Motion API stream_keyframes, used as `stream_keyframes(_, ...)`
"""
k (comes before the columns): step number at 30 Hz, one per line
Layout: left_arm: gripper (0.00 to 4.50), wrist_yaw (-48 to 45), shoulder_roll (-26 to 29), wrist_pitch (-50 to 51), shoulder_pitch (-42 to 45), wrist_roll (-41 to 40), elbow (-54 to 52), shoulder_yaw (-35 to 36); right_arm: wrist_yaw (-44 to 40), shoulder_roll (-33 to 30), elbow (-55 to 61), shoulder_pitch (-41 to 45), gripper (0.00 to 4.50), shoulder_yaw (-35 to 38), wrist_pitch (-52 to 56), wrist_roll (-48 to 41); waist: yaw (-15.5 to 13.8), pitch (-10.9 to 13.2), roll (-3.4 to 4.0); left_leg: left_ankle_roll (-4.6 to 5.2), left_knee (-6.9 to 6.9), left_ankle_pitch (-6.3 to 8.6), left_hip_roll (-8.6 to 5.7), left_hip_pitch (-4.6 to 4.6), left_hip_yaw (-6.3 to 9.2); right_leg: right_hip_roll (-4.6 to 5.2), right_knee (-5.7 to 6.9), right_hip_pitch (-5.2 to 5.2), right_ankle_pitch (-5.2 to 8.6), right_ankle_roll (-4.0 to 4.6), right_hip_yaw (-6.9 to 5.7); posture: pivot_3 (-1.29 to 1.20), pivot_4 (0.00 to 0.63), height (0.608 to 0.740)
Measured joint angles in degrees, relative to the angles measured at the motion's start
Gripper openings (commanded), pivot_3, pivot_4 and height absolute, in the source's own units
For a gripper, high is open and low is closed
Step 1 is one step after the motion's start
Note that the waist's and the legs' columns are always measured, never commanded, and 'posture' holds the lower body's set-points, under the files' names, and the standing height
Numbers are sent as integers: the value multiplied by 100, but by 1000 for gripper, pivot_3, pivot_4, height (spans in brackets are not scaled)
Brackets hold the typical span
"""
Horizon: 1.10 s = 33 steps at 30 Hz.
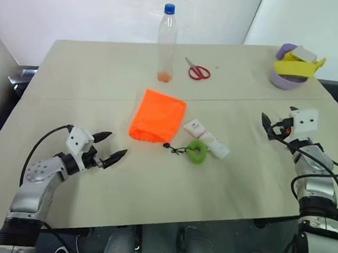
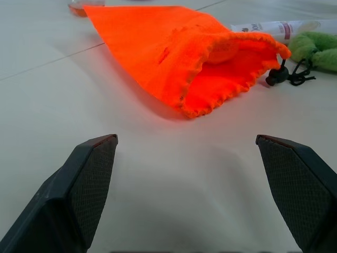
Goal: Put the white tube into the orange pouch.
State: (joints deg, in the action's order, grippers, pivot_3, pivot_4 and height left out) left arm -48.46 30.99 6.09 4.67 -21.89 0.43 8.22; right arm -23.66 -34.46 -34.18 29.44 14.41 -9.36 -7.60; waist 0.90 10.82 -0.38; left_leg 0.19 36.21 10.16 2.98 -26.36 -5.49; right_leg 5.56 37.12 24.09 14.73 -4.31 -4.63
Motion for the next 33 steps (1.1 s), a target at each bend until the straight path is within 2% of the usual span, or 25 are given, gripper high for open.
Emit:
stream_keyframes(6,4500,-6,-16,-164,34,-3,150,7,-23,0,-50,1,4428,-3,-50,-1,-17,0,0,0,0,0,0,-1,0,1,-1,0,2,3,0,0,150,740)
stream_keyframes(16,4500,31,-5,-365,247,18,303,50,-325,-56,-950,80,4428,-3,-473,3,-6,0,0,1,-1,0,-1,0,-23,1,0,0,-1,-2,2,0,150,740)
stream_keyframes(33,4500,105,-173,-604,415,-1,453,52,-714,-54,-159,-245,4428,-1,-277,-185,-13,0,0,0,2,-1,0,2,-25,0,4,-1,-2,-4,2,0,150,740)
